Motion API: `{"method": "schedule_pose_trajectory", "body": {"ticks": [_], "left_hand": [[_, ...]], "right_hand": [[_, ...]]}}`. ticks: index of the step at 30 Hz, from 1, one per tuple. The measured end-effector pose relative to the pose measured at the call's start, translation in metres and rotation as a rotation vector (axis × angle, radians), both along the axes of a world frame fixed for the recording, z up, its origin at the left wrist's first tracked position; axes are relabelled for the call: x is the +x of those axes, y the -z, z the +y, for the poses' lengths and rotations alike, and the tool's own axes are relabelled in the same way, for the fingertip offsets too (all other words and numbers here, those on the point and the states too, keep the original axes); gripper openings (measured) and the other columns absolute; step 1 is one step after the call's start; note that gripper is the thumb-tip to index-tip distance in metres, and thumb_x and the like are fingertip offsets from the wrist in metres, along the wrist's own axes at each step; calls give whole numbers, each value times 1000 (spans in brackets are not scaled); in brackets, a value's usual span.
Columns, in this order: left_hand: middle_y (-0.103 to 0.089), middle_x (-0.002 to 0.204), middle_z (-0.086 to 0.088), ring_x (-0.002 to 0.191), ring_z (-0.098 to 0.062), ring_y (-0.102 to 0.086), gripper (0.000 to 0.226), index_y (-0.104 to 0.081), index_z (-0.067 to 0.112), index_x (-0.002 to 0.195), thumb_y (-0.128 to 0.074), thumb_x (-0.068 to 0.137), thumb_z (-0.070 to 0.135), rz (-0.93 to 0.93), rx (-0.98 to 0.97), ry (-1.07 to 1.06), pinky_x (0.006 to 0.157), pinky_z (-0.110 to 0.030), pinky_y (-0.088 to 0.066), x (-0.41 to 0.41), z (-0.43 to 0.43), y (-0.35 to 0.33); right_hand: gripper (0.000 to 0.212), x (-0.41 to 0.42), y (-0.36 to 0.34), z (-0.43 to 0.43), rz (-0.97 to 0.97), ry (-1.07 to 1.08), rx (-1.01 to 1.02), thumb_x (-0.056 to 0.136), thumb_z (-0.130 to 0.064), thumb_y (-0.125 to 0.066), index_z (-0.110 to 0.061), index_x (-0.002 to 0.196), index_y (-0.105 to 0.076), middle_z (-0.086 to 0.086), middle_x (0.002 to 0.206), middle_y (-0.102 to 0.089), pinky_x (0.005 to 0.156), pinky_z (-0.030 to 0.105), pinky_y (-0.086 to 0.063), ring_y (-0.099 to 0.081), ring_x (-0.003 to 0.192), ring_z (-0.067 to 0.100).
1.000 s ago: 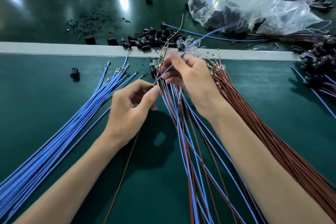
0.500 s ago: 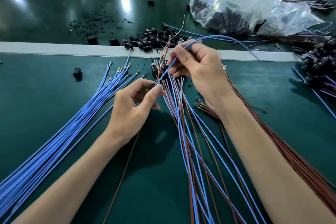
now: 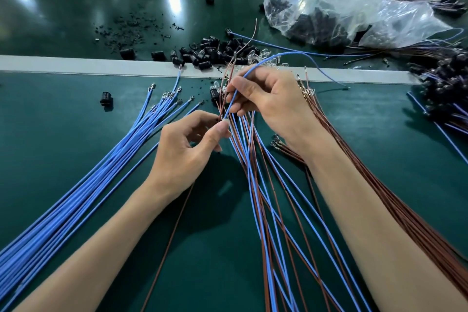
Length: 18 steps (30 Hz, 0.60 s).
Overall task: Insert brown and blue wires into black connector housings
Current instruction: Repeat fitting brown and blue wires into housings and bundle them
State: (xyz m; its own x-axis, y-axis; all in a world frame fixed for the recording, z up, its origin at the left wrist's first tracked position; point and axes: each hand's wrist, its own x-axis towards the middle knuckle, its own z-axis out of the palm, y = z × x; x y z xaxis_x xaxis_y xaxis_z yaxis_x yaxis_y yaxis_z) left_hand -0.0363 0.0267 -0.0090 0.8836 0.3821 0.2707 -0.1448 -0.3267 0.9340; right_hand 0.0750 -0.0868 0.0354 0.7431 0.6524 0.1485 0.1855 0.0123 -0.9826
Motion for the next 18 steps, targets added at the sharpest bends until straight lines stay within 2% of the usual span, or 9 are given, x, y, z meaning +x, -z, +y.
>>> {"method": "schedule_pose_trajectory", "body": {"ticks": [4, 7, 10, 13, 15, 18], "left_hand": [[-69, 71, 9, 57, -6, -61, 8, -65, 24, 83, -62, 87, 29, -6, -29, 2, 61, -16, -48, 0, 0, 0], [-68, 70, 13, 56, -5, -60, 6, -65, 23, 84, -61, 86, 26, -10, -56, -8, 60, -15, -48, 0, 0, 1], [-68, 70, 16, 57, -2, -60, 6, -66, 21, 86, -61, 90, 19, -15, -62, -9, 60, -13, -47, 2, 0, 1], [-69, 69, 14, 57, -3, -58, 8, -66, 21, 87, -60, 91, 19, -3, -54, -15, 60, -14, -47, 2, 1, 1], [-69, 70, 11, 57, -4, -58, 9, -67, 19, 86, -59, 91, 20, 7, -57, -19, 61, -15, -47, 3, 0, 1], [-68, 70, 8, 57, -5, -59, 10, -67, 16, 84, -60, 91, 21, 20, -62, -26, 62, -16, -48, 3, 1, 1]], "right_hand": [[19, 2, 1, -2, -19, 30, 21, 94, -3, -52, -8, 79, -63, -2, 67, -66, 57, 18, -51, -62, 56, 8], [14, -1, 4, -1, -21, -72, -83, 92, -2, -55, -2, 83, -65, 7, 70, -66, 56, 17, -49, -61, 55, 8], [10, -3, 6, 0, -43, -110, -144, 90, -3, -60, -2, 85, -68, 9, 71, -65, 60, 16, -49, -60, 58, 7], [5, -4, 6, -2, -85, -87, -188, 84, -9, -69, -5, 86, -71, 13, 76, -69, 66, 25, -55, -63, 67, 11], [10, -2, 5, -3, -73, -19, -142, 83, -15, -72, -9, 89, -68, 7, 73, -68, 59, 24, -53, -61, 62, 11], [15, 1, 0, -2, 139, 59, 46, 94, -25, -57, -12, 87, -55, -4, 66, -63, 49, 19, -46, -58, 54, 10]]}}
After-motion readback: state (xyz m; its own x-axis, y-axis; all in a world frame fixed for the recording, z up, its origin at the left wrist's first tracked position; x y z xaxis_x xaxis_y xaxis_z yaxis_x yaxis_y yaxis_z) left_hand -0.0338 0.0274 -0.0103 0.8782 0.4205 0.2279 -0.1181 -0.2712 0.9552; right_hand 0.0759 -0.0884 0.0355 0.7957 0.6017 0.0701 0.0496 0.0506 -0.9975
